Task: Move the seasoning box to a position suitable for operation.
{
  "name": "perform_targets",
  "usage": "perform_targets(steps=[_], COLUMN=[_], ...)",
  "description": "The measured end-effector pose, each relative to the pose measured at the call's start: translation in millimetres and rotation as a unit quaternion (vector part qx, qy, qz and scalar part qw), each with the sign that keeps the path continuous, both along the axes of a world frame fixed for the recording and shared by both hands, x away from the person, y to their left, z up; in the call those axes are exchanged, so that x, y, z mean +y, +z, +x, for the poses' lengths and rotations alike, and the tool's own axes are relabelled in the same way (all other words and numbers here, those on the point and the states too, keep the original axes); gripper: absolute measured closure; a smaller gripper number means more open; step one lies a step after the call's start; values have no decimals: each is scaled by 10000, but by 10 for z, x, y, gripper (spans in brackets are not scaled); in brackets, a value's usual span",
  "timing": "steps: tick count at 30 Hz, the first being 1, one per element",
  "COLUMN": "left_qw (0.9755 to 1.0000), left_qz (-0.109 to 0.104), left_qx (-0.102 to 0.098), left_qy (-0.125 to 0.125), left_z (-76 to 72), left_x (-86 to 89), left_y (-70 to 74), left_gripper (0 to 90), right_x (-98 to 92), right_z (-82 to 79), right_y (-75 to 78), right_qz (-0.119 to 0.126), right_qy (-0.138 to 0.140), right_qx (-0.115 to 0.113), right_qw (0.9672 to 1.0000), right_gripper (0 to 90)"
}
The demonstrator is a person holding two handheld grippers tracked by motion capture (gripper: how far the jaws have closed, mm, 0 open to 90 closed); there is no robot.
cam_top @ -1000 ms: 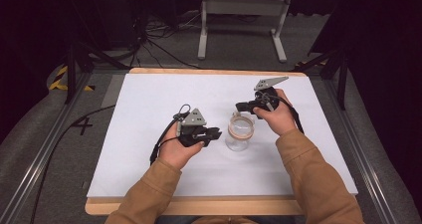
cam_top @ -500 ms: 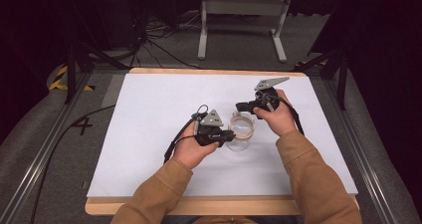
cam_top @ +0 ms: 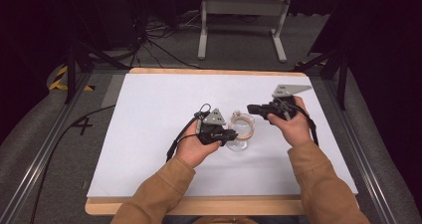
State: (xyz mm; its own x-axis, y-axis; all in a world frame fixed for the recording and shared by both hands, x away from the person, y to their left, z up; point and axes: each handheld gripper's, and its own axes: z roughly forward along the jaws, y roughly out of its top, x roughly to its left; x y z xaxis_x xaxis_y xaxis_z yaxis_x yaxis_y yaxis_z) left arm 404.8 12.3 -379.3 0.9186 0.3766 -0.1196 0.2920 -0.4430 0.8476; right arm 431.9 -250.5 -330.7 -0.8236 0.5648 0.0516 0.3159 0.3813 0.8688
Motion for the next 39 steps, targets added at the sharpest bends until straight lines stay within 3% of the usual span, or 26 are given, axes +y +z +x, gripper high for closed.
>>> perform_targets(steps=[1, 5, 9, 16, 26, 39], left_qw=[10000, 10000, 9998, 9997, 9993, 9977], left_qz=[0, -70, -113, -180, -204, -175], left_qx=[0, -20, -78, -115, -166, -137], left_qy=[0, 51, 110, 101, 247, 646], left_z=[0, 23, 27, 20, 6, -53], left_x=[0, -8, -22, -11, 160, 479], left_y=[0, -11, -7, 15, 90, 97], left_gripper=[816, 816, 822, 824, 830, 831], right_x=[0, -179, -92, 104, 176, 231], right_z=[0, -354, -422, -366, -219, 183], right_y=[0, -77, -160, -205, 3, 101], right_qz=[0, -85, -254, -478, -274, -165], right_qy=[0, 260, 375, 393, 323, 373], right_qx=[0, 201, 290, 256, 105, 272], right_qw=[10000, 9994, 9986, 9978, 9990, 9988], right_gripper=[900, 900, 900, 900, 900, 900])
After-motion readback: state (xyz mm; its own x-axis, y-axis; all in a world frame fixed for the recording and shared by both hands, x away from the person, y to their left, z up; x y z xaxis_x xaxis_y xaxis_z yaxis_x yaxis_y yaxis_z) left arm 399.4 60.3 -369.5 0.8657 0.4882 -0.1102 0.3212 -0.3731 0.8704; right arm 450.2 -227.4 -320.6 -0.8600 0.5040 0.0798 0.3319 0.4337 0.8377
